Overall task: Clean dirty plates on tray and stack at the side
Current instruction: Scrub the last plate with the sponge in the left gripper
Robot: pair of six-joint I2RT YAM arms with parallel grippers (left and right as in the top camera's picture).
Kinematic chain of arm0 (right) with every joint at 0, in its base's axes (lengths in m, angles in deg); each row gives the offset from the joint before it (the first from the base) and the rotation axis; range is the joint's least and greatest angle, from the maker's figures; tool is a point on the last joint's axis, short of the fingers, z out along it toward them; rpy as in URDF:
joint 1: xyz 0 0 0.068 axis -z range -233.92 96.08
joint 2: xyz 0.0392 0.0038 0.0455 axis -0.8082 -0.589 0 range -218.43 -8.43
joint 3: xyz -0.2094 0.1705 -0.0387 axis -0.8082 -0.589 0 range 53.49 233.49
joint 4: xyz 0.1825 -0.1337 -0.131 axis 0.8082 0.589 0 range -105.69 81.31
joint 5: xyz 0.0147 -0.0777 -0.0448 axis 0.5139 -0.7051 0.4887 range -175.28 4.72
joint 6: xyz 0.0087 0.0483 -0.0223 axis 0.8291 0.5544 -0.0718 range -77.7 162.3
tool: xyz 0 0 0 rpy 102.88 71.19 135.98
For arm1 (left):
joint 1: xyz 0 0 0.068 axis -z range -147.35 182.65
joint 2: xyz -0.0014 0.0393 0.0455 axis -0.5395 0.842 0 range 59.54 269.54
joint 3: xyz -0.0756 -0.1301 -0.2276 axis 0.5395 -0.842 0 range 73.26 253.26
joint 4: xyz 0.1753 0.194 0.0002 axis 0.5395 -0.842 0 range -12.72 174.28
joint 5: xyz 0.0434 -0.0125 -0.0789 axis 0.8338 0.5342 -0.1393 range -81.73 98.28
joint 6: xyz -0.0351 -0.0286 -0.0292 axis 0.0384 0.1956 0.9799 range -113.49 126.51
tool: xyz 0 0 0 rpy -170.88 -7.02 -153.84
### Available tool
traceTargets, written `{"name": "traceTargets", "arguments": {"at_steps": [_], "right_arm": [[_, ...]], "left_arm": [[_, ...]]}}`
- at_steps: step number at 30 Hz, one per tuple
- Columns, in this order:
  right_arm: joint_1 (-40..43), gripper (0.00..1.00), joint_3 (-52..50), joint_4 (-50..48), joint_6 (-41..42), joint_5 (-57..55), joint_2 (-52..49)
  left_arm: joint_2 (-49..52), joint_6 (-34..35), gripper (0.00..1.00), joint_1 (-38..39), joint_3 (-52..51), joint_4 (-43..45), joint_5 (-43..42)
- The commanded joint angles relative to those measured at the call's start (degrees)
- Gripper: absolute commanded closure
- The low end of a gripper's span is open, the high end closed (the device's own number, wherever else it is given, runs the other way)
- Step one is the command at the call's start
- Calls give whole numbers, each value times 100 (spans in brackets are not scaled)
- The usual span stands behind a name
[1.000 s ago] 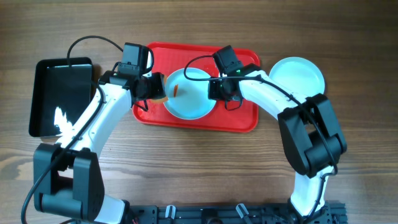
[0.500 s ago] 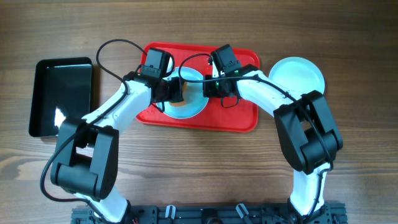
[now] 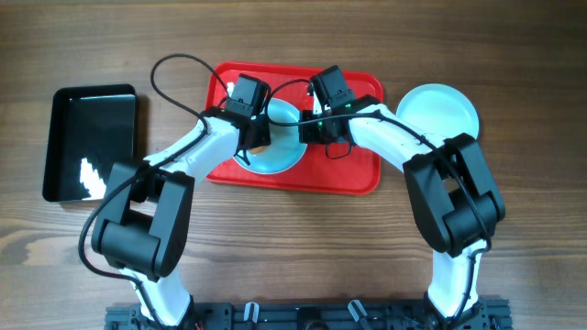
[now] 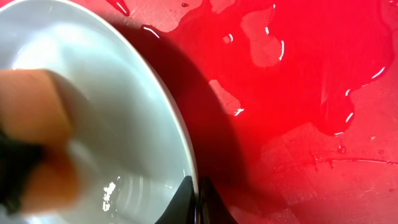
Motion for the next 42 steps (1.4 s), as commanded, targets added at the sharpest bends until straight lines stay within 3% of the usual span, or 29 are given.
{"name": "traceTargets", "arguments": {"at_steps": [1,4,7,10,14,21,23,29,31,34,39,42], "right_arm": [[2,96,-17,46,22,-273,-173],[4,95,-17,68,26,-341,-173],[4,96,-17,83,37,-385,-173],[2,96,-17,85,44,-382,-173],[2,96,-17,116,79,-378,-173],[2,96,-17,129,190,-352,-173],[2,96,-17,142,186,-361,-173],[4,96,-17,234,181,-457,-173],[4,96,-17,240,186,-549,-173],[4,96,-17,306,188,-651,-173],[31,96,72,352,52,-708,-2],[149,96,186,457,-260,-885,426]], "left_arm": [[297,-118,96,-109,-157,-278,2708],[243,-118,96,-109,-155,-284,3248],[-203,-111,96,2,-149,-258,3042],[-719,-114,96,251,-149,-17,1687],[-608,-68,96,315,-151,201,-407],[219,229,96,315,-151,1161,-1648],[376,186,96,297,-151,1143,-1290],[339,190,96,55,-149,-219,2544],[258,188,96,57,-149,-380,3187],[-105,188,96,57,-149,-428,3604],[-1056,190,96,57,-149,-442,3602],[-1427,188,96,44,-151,-699,2767]]}}
